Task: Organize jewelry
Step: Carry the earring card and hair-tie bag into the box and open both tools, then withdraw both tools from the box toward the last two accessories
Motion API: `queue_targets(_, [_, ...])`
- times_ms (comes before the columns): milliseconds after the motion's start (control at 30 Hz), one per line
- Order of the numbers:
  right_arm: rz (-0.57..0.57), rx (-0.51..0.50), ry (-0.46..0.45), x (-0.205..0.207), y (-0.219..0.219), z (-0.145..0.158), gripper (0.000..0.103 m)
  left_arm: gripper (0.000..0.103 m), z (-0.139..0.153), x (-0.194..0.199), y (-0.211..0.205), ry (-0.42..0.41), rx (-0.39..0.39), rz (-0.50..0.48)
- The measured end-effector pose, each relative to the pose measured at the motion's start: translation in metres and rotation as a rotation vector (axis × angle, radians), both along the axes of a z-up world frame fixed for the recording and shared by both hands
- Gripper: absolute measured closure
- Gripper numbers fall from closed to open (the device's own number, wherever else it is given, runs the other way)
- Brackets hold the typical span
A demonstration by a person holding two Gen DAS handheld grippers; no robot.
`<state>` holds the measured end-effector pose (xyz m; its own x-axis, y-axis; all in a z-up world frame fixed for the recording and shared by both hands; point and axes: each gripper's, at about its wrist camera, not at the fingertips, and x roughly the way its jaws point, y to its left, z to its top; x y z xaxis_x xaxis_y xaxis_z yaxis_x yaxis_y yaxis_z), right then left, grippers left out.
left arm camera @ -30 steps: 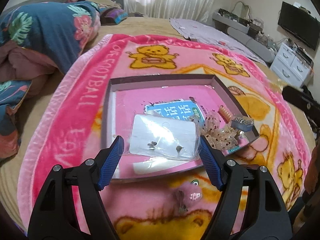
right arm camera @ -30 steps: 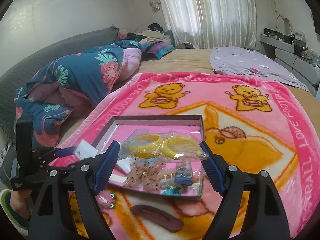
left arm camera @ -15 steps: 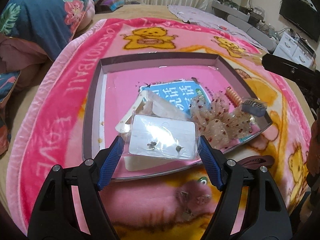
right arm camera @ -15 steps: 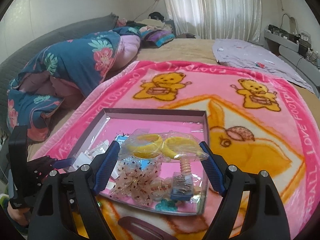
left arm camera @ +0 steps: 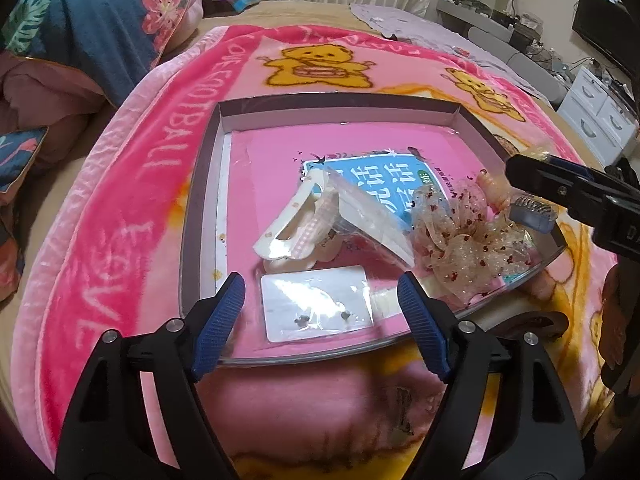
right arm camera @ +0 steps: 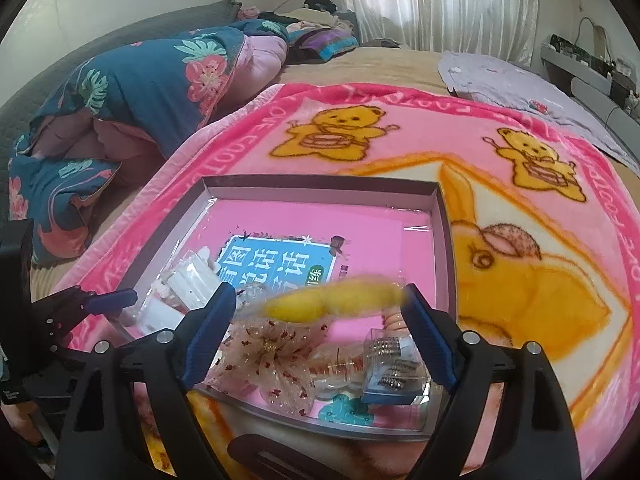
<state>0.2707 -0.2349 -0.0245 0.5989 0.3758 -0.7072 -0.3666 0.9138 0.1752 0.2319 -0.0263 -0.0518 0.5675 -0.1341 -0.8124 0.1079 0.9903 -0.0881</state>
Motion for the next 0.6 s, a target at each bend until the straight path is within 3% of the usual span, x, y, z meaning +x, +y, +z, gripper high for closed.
queue_targets(67, [-0.002, 0.011, -0.004, -0.003, -0.002, 0.002, 0.009, 0.032, 0.000, 0.000, 0.000, -0.002, 0.000, -0.001])
queue_targets(167, [-0.009, 0.017, -0.013, -0.009, -0.005, 0.006, 0.009, 0.031, 0.002, 0.000, 0.002, -0.005, -0.003, -0.001])
queue_targets(600, [-0.061, 0.073, -0.137, -0.058, -0.033, 0.051, 0.005, 0.011, 0.044, -0.021, 0.012, -0.104, -0.034, 0.019])
